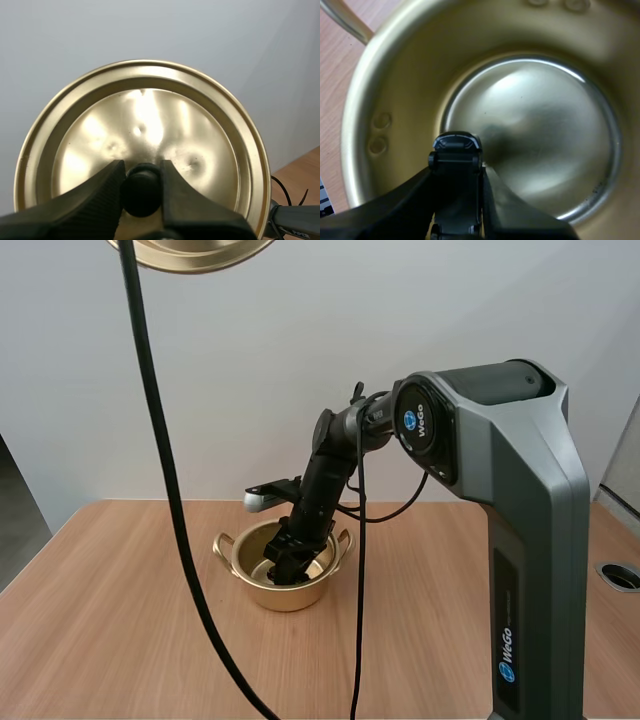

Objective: Open the pot, put the car inside, and close it

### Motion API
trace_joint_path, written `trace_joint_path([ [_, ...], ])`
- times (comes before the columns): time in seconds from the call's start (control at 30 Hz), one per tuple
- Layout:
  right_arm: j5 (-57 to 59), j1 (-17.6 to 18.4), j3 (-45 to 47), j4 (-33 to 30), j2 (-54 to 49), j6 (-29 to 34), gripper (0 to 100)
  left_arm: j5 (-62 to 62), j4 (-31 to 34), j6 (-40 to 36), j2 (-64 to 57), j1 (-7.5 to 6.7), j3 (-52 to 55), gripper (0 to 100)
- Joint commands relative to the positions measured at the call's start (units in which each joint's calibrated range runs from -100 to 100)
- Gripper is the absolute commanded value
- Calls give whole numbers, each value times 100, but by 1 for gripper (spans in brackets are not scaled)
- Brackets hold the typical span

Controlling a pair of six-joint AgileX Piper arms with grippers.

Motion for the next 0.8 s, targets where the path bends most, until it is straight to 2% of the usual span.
trace_joint_path([
  [0.0, 0, -3, -7, -12, 1, -1, 0, -1, -1, 7, -4, 1, 0, 0],
  [0.17, 0, -3, -7, -12, 1, -1, 0, -1, -1, 7, -4, 1, 0, 0],
  [0.23, 0, -3, -7, -12, 1, -1, 19, -1, -1, 7, -4, 1, 0, 0],
  [0.3, 0, -3, -7, -12, 1, -1, 50, 13, -1, 7, -4, 1, 0, 0],
  [0.33, 0, -3, -7, -12, 1, -1, 62, 21, -1, 7, -4, 1, 0, 0],
  [0.37, 0, -3, -7, -12, 1, 12, 68, 21, -1, 7, -4, 1, 0, 0],
  [0.57, 0, -3, -92, -1, -39, 12, 68, 21, -1, 7, -4, 1, 0, 0],
  [0.77, 0, -101, -692, -12, -301, 63, 64, 21, -1, 7, -4, 1, 0, 0],
])
